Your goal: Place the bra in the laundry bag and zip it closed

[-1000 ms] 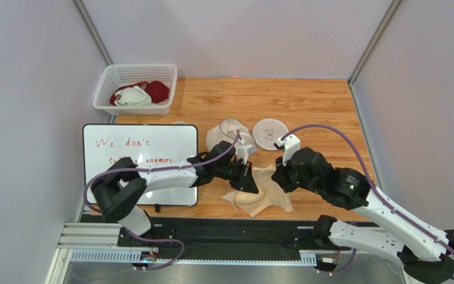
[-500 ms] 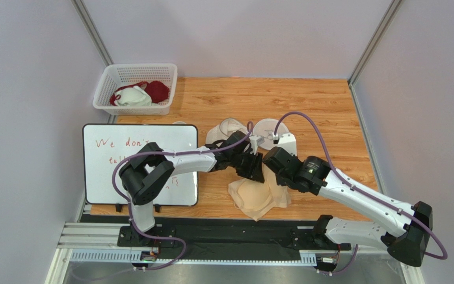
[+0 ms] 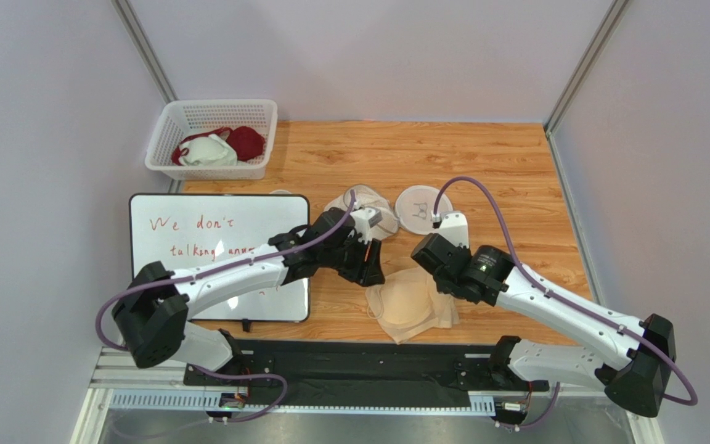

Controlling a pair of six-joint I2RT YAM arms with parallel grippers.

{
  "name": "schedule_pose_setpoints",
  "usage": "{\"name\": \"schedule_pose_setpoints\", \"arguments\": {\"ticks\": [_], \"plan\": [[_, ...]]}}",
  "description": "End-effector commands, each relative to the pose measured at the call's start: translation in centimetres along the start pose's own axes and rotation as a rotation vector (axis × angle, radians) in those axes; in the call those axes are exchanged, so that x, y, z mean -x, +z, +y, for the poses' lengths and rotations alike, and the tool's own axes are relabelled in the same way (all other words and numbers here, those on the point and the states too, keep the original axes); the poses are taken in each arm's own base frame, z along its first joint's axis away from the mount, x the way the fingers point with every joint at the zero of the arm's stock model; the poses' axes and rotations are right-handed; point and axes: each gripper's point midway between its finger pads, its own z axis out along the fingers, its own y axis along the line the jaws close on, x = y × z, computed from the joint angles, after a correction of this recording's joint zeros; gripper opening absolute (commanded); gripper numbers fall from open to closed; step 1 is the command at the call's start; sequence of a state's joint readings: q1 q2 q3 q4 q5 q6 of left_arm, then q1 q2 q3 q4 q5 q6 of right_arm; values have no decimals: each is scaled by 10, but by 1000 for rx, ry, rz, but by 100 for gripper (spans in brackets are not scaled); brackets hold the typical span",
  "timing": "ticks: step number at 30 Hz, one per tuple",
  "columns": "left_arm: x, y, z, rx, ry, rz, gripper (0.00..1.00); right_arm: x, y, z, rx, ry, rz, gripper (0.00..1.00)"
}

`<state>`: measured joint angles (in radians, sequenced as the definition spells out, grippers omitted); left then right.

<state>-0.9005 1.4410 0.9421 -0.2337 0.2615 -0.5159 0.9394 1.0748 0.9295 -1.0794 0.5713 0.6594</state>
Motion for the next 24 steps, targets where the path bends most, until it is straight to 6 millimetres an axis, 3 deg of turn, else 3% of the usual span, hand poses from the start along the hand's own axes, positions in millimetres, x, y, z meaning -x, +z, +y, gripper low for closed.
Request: {"name": "schedule_pose_setpoints", "arguments": {"ticks": [1, 6, 14, 24], "plan": [[-22, -2, 3, -30, -71, -15, 47, 6, 2, 1, -18, 28, -18, 1], [-42, 24, 13, -46, -166, -27, 26, 5, 5, 7, -9, 14, 3, 3], [-41, 53, 22, 17, -158, 3, 15, 3, 9, 20, 16, 9, 40, 9], [-56, 73, 32, 47, -165, 52, 12, -7, 9, 92, 299, 70, 124, 23]]}}
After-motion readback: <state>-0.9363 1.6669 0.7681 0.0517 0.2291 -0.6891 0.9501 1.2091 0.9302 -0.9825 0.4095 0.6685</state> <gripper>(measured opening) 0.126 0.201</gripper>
